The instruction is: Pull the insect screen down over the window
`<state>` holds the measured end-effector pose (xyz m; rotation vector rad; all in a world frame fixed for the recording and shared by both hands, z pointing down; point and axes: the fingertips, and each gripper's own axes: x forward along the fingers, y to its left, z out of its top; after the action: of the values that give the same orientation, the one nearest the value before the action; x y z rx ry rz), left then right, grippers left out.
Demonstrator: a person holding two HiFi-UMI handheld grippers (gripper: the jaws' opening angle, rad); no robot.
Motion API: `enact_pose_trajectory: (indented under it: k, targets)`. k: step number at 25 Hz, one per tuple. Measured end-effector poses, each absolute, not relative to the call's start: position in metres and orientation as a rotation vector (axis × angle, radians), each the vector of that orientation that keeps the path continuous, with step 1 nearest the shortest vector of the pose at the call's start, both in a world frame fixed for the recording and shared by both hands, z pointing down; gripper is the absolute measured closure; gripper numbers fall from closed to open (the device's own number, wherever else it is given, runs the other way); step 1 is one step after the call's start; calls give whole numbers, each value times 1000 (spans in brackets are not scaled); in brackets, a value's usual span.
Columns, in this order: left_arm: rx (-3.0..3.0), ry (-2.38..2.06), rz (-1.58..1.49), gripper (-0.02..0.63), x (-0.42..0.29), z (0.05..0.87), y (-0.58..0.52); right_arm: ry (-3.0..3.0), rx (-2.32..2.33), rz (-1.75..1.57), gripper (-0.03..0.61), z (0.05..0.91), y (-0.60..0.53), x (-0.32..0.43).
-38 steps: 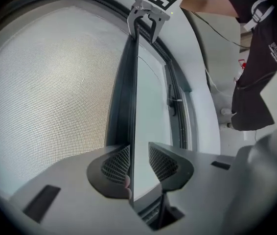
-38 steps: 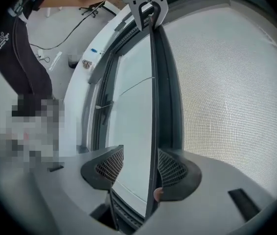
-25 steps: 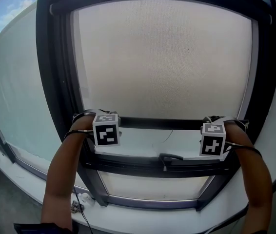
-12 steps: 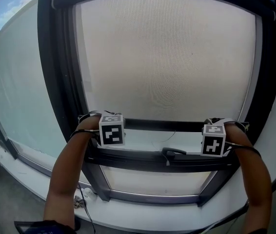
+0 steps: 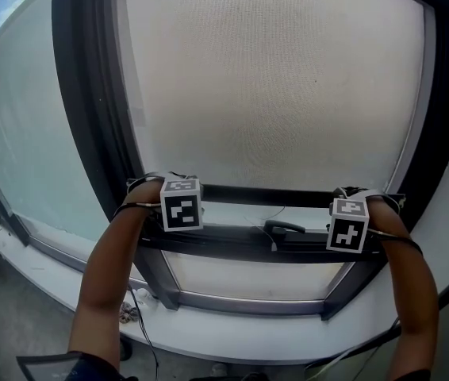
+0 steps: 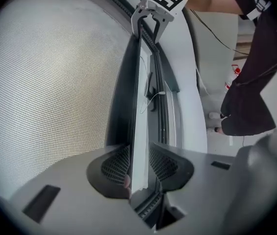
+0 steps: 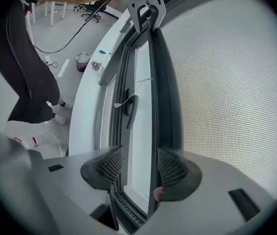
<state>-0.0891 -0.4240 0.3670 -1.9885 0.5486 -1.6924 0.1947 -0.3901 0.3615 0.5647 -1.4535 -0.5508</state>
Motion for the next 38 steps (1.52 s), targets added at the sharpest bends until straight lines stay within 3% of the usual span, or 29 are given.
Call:
enact_pose_trajectory:
  k: [30, 38]
  targets:
    - [-2034, 523, -1734, 495, -89, 473, -424, -1542, 533, -590, 354, 466, -390, 195]
    - [-2045, 520, -1724, 505, -88, 473, -424, -1839, 902, -700, 353, 451, -356, 170]
